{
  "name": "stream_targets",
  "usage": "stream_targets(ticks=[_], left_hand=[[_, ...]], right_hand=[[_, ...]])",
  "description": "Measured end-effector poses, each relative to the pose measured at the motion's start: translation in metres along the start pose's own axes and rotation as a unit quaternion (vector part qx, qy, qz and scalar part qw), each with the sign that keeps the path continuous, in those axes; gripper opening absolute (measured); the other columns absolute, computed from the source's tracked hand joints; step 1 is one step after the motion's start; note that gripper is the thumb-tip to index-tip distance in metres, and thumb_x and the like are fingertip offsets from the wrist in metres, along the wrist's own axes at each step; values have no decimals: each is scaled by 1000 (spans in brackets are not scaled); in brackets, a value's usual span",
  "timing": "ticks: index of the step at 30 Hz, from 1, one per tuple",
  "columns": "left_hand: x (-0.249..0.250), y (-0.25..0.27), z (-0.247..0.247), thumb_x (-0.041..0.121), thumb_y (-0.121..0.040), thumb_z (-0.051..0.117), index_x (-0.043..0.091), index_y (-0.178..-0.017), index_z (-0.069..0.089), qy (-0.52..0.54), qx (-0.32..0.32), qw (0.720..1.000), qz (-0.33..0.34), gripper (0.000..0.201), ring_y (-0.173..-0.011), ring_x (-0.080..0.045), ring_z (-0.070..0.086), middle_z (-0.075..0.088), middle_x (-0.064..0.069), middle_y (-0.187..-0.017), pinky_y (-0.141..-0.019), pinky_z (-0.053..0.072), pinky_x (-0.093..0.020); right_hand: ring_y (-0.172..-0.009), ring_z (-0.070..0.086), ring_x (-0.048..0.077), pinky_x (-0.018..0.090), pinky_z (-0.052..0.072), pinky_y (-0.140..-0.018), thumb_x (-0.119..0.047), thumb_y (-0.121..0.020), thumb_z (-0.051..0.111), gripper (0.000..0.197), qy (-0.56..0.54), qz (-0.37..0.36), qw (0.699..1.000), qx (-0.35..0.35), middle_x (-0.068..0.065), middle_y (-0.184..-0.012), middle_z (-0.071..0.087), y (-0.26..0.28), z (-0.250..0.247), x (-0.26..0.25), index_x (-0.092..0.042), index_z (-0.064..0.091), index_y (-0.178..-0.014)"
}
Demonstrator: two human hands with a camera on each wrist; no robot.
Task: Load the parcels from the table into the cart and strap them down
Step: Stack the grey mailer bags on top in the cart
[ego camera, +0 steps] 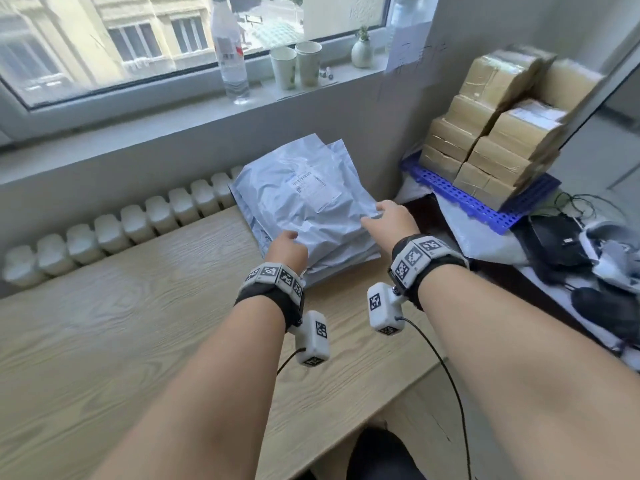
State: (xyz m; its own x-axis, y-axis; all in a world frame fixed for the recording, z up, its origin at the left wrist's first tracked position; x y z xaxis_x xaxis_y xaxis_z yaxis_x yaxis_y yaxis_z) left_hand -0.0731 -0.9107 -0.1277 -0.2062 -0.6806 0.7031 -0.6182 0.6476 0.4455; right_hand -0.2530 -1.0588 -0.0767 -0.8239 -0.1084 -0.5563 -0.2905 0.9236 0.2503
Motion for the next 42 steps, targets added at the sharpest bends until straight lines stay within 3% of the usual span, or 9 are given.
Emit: stream_targets(ticks=[4, 7, 11, 14, 18, 24, 28, 34, 42], left_hand=[[9, -33, 4, 9, -88, 44, 26, -143, 40, 22, 26, 999, -16, 57, -83, -21, 61, 54, -10, -134, -61, 47, -25], [10, -56, 10, 19, -78, 53, 35, -137, 45, 45, 56, 997, -42, 62, -105, -32, 63, 58, -12, -128, -86, 55, -41], [2, -81, 21, 18, -75, 59, 32, -142, 38, 31, 87, 992, -89, 72, -136, -30, 35, 31, -5, -150, -112, 33, -47], [-5, -89, 27, 21, -77, 61, 32, -149, 25, 30, 117, 987, -108, 82, -145, -27, 18, 14, 2, -158, -118, 19, -48], [-17, -97, 37, 29, -79, 67, 39, -150, 17, 9, 130, 982, -135, 87, -147, -28, 10, 6, -1, -160, -119, 15, -48], [-40, -102, 50, 28, -85, 66, 44, -150, 7, 14, 107, 978, -181, 90, -147, -32, 12, -5, -6, -161, -118, 18, -41], [-47, -99, 53, 22, -86, 63, 44, -150, 2, 13, 99, 978, -181, 91, -144, -31, 22, 3, -7, -160, -114, 26, -38], [-68, -77, 56, 16, -85, 59, 46, -149, 4, 33, 131, 973, -189, 90, -140, -28, 29, 15, -11, -156, -108, 32, -34], [-125, -7, 43, 15, -88, 58, 46, -149, 2, 51, 125, 970, -200, 88, -147, -27, 15, 5, -10, -159, -111, 30, -36]], right_hand=[[-125, 46, 32, 41, 41, -104, -40, -86, 55, 59, 21, -21, 999, -25, 14, -139, 43, -57, 16, -11, -18, 44, -139], [-126, 44, 32, 42, 39, -105, -45, -85, 56, 63, 40, -45, 997, -51, 15, -138, 42, -93, 30, -20, -17, 42, -139], [-130, 40, 32, 42, 39, -105, -51, -84, 58, 71, 39, -47, 992, -110, 15, -140, 40, -134, 56, -16, -18, 36, -143], [-131, 41, 32, 44, 40, -105, -50, -85, 53, 74, 26, -40, 988, -150, 13, -146, 38, -154, 72, -10, -18, 29, -147], [-132, 41, 33, 45, 37, -108, -50, -83, 49, 80, 11, -16, 977, -213, 13, -150, 35, -165, 99, 4, -24, 17, -151], [-135, 39, 34, 44, 33, -112, -43, -87, 52, 78, -19, 4, 961, -277, 11, -153, 31, -172, 128, 13, -26, 14, -153], [-129, 45, 31, 34, 33, -105, -28, -92, 51, 59, -32, -15, 954, -298, 13, -144, 44, -172, 139, 6, -17, 30, -147], [-120, 53, 31, 33, 43, -97, -22, -95, 49, 45, 13, -61, 957, -284, 16, -131, 55, -149, 147, -3, -7, 44, -137], [-120, 53, 32, 33, 43, -97, -20, -95, 50, 44, 44, -90, 948, -301, 16, -130, 56, -72, 172, -12, -7, 45, -136]])
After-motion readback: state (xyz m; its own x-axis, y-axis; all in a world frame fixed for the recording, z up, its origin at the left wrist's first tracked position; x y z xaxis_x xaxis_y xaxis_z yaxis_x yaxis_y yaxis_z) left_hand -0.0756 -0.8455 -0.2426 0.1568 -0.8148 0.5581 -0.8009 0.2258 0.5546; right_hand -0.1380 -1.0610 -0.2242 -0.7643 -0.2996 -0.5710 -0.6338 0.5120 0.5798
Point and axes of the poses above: each hand's wrist, its own y-axis away from the middle knuckle, its own z-axis out of the palm, x = y × z, the point moved 10 cm from there along -y, towards the middle knuckle
